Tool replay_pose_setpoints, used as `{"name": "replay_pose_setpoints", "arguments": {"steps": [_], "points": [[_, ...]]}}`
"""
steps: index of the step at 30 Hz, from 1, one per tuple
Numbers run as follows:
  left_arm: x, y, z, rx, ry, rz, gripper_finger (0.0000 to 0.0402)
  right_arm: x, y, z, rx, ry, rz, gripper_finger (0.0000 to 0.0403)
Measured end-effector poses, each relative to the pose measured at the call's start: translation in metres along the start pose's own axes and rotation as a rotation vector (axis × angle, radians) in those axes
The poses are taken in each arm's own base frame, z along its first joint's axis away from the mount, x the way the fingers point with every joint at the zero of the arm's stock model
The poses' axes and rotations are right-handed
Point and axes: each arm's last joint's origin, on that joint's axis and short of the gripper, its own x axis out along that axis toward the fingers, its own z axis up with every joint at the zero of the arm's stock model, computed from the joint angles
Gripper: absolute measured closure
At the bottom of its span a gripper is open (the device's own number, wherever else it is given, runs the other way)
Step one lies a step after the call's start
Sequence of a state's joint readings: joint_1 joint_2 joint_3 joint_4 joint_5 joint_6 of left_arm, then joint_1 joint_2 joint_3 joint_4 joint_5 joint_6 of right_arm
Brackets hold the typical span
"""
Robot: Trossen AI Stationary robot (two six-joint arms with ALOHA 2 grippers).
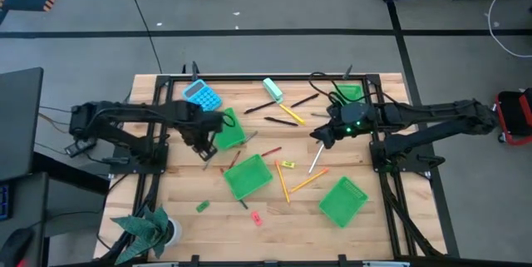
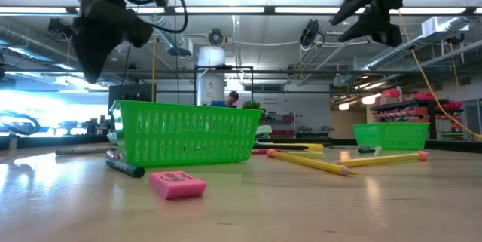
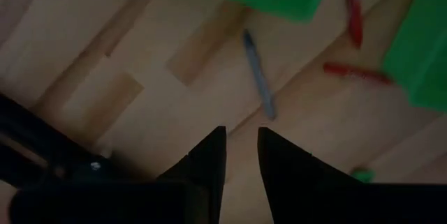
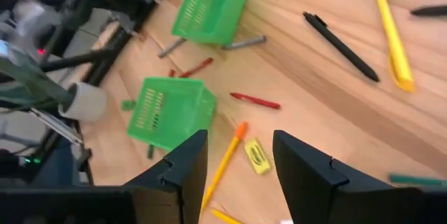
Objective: Sort crayons/erasers/pens/pencils in bins
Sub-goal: Put the bottom gray crayon into the top left green bin
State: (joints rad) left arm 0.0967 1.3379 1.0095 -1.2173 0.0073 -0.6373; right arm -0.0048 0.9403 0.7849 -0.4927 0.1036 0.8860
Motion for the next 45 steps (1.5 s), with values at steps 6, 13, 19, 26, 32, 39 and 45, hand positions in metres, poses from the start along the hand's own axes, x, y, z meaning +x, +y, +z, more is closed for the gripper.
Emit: {"name": "replay_pose_setpoints", "arguments": {"steps": [6,13,19,26,32,39,45], "points": [[0.025,0.0,-0.02,-0.006,0.069,0.029,0.0318,-0.002,-0.004,-0.004,-0.001,0.048,-0.023,0.0235],[0.026,-0.015,-0.021,-0.064,-0.026,-0.086,0.0318,-0.003,-0.006,-0.005,0.054,0.056,-0.053,0.0235],[0.028,-0.013,-0.016,-0.147,-0.103,-0.058,0.0292,-0.002,-0.007,-0.006,0.069,0.054,-0.071,0.0235],[0.048,-0.006,-0.019,-0.233,-0.092,-0.046,0.0244,-0.002,-0.009,-0.007,0.064,0.066,-0.086,0.0235],[0.057,-0.009,-0.02,-0.284,-0.132,-0.079,0.0222,-0.003,-0.012,-0.009,0.064,0.091,-0.121,0.0235],[0.077,-0.013,-0.021,-0.269,-0.159,0.027,0.0232,-0.003,-0.014,-0.011,0.063,0.109,-0.145,0.0235],[0.092,-0.017,-0.017,-0.233,-0.122,0.081,0.0243,-0.004,-0.016,-0.012,0.062,0.123,-0.162,0.0235]]}}
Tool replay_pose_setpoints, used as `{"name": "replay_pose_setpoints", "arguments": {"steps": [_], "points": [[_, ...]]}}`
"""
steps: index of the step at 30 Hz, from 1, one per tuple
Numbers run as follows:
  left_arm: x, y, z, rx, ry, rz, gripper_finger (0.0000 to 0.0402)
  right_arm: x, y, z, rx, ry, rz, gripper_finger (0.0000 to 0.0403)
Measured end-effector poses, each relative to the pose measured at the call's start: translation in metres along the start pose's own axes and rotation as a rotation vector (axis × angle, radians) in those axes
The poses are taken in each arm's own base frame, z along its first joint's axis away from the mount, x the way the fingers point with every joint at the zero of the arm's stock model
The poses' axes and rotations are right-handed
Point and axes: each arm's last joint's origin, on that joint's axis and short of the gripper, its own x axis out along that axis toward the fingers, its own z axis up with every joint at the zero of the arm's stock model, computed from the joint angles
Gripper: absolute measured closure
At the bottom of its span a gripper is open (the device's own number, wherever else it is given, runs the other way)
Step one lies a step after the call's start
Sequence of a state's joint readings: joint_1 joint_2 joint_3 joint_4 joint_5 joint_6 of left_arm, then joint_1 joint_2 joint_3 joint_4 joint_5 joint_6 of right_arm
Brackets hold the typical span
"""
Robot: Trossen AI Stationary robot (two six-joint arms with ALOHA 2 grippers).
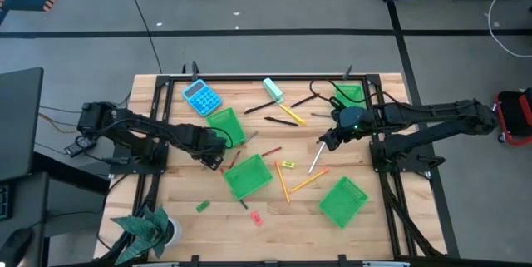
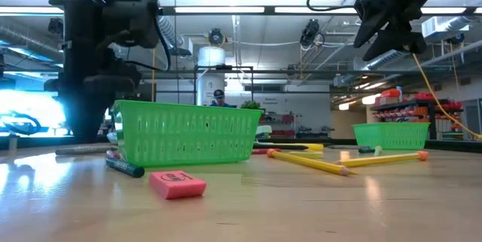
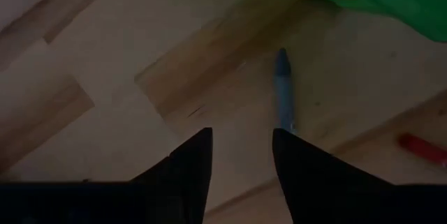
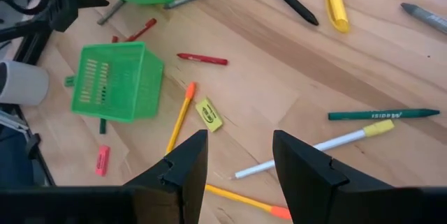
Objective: Sort crayons/erasers/pens/pencils in bins
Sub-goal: Put the bottom gray crayon into the top left green bin
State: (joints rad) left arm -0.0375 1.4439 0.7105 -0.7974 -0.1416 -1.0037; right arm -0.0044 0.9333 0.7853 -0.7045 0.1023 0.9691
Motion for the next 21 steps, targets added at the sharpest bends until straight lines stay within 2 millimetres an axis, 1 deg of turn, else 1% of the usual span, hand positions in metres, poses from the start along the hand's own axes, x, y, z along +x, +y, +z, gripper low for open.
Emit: {"name": "replay_pose_setpoints", "arguments": {"steps": [6,13,21], "points": [[0.009,-0.003,0.0,0.009,0.024,0.027,0.0245,0.0,0.0,-0.001,0.02,0.025,0.01,0.0235],[0.009,-0.01,-0.001,0.023,-0.004,-0.018,0.025,0.0,0.0,-0.001,0.022,0.027,0.011,0.0235],[0.016,-0.012,0.0,-0.006,0.015,0.008,0.0257,0.0,0.0,-0.001,0.006,0.03,0.008,0.0235]]}}
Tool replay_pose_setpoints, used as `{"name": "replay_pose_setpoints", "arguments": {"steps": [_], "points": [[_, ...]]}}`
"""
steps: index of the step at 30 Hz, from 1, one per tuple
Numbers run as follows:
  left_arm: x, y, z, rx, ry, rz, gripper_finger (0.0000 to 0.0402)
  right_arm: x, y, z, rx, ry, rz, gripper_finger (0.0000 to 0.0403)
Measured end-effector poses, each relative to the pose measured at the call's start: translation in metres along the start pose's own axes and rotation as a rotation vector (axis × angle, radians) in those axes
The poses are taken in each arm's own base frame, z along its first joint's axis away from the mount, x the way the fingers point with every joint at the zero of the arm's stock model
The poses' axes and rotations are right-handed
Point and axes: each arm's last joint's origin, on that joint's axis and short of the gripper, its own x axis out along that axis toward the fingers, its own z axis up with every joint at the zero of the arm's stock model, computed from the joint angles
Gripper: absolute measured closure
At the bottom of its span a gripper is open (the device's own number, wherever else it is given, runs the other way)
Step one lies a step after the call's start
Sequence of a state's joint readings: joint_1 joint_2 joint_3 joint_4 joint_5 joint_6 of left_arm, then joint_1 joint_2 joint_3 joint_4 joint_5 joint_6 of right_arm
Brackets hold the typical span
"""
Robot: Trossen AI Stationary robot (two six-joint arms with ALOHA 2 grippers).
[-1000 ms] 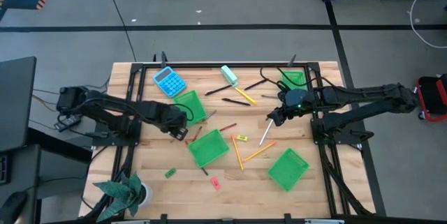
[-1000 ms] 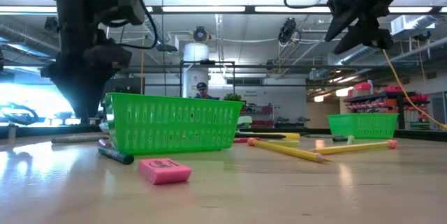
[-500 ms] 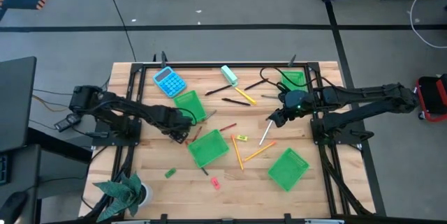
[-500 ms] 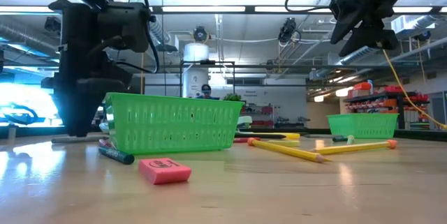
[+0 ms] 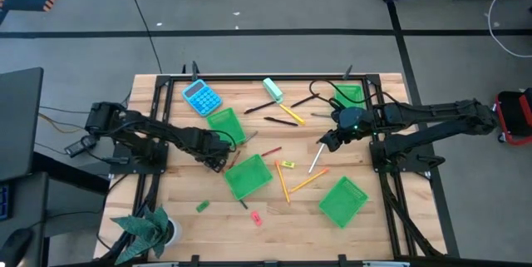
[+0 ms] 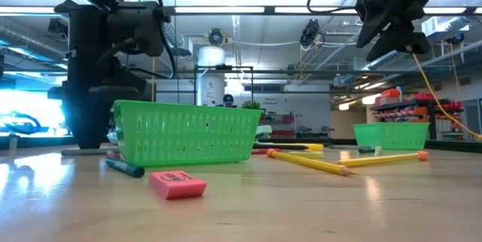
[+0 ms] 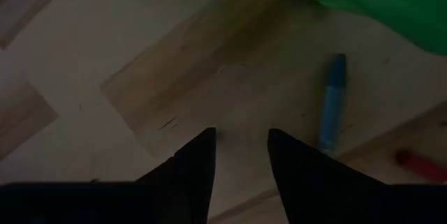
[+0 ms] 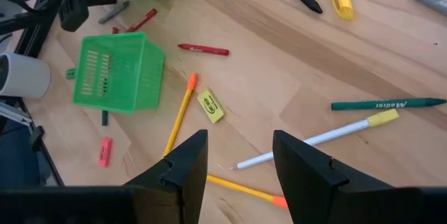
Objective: Sort crayons/erasers/pens/pencils in bins
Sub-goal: Put the bottom gray crayon into the top left green bin
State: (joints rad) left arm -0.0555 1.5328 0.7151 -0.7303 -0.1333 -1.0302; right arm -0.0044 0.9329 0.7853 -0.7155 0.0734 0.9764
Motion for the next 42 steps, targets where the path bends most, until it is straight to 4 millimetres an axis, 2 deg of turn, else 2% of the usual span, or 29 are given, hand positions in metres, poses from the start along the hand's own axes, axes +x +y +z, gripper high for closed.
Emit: {"name": "replay_pose_setpoints", "arguments": {"steps": [7,11,17,21,31,35,42], "points": [[0.002,0.0,0.0,-0.004,0.007,0.006,0.026,0.0,0.0,0.0,0.008,0.001,-0.002,0.0235],[-0.003,-0.003,0.002,0.004,0.013,-0.006,0.0264,0.0,0.0,0.0,0.011,0.008,0.002,0.0235],[-0.035,-0.017,0.011,0.027,-0.037,-0.118,0.0262,0.0,0.0,-0.001,0.008,0.024,0.01,0.0235],[-0.047,-0.03,0.009,0.069,-0.08,-0.163,0.0267,0.0,0.0,-0.001,0.009,0.031,0.008,0.0235],[-0.019,-0.045,0.0,0.126,-0.028,-0.074,0.027,0.0,-0.001,-0.002,0.008,0.055,0.01,0.0235],[-0.01,-0.05,-0.001,0.135,0.009,-0.09,0.0267,0.0,-0.001,-0.003,0.007,0.073,0.019,0.0235],[-0.012,-0.05,-0.002,0.145,0.003,-0.096,0.0275,0.0,-0.001,-0.004,0.019,0.089,0.017,0.0235]]}}
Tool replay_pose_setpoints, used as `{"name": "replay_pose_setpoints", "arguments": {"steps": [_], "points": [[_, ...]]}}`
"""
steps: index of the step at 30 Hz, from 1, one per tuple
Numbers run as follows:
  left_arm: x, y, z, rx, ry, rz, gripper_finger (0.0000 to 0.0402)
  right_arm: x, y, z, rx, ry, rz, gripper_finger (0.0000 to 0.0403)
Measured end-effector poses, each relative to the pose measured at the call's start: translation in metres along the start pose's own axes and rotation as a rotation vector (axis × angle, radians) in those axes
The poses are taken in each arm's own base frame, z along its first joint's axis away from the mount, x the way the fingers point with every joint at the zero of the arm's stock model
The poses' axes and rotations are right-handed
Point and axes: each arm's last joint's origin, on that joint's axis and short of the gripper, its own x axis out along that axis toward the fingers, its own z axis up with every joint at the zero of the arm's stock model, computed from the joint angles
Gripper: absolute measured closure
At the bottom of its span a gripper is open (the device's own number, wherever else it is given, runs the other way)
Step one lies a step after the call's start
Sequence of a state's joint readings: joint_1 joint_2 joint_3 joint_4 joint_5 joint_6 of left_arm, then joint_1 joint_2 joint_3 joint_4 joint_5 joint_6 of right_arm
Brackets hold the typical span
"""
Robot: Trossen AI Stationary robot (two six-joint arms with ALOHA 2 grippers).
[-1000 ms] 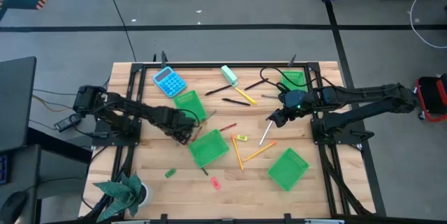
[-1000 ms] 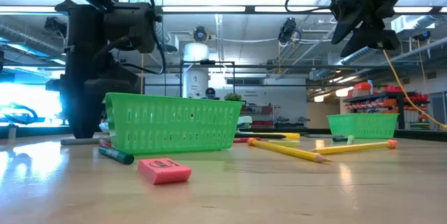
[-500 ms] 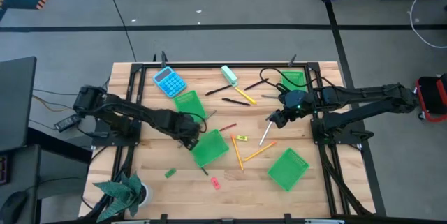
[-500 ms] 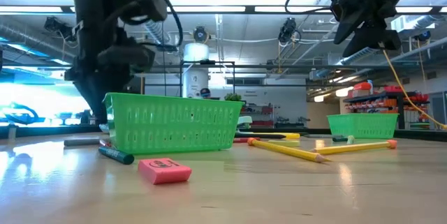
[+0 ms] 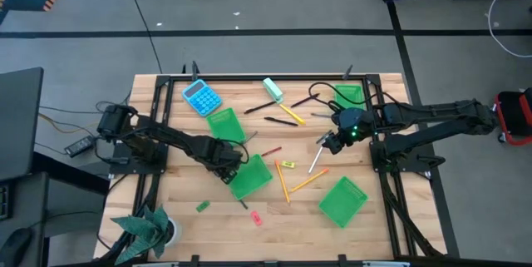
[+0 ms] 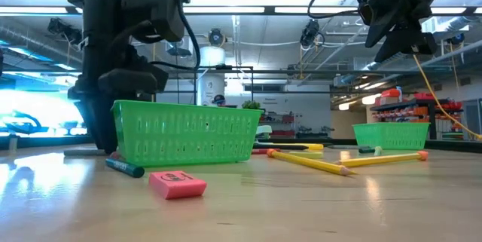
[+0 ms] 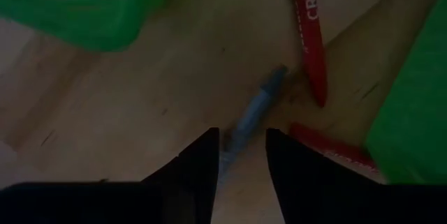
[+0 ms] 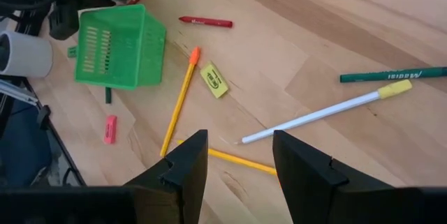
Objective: Sort crayons/erasers/pens/pencils in bins
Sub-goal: Put the bottom gray crayon into the top left green bin
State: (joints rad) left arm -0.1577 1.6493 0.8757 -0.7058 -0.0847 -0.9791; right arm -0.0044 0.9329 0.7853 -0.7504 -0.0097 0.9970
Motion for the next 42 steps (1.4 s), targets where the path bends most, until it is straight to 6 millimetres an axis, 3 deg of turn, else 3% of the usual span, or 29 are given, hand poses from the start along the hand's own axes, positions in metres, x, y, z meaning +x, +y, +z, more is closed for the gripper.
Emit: {"name": "replay_pose_setpoints", "arguments": {"steps": [9,23,30,42], "points": [[0.0,0.0007,-0.0002,0.031,-0.003,0.011,0.0273,-0.0001,-0.0003,-0.0002,0.002,0.002,-0.003,0.0235],[0.0063,-0.0017,-0.0005,0.368,0.014,0.025,0.0333,-0.0001,-0.0003,-0.0002,-0.002,0.002,-0.003,0.0235],[0.0066,-0.0014,-0.0007,0.387,0.022,0.022,0.037,-0.0001,0.0003,-0.0011,-0.002,0.031,0.016,0.0235],[-0.0008,-0.0041,0.0029,0.387,0.058,0.002,0.0371,-0.0005,0.0016,-0.0046,-0.008,0.142,0.079,0.0235]]}}
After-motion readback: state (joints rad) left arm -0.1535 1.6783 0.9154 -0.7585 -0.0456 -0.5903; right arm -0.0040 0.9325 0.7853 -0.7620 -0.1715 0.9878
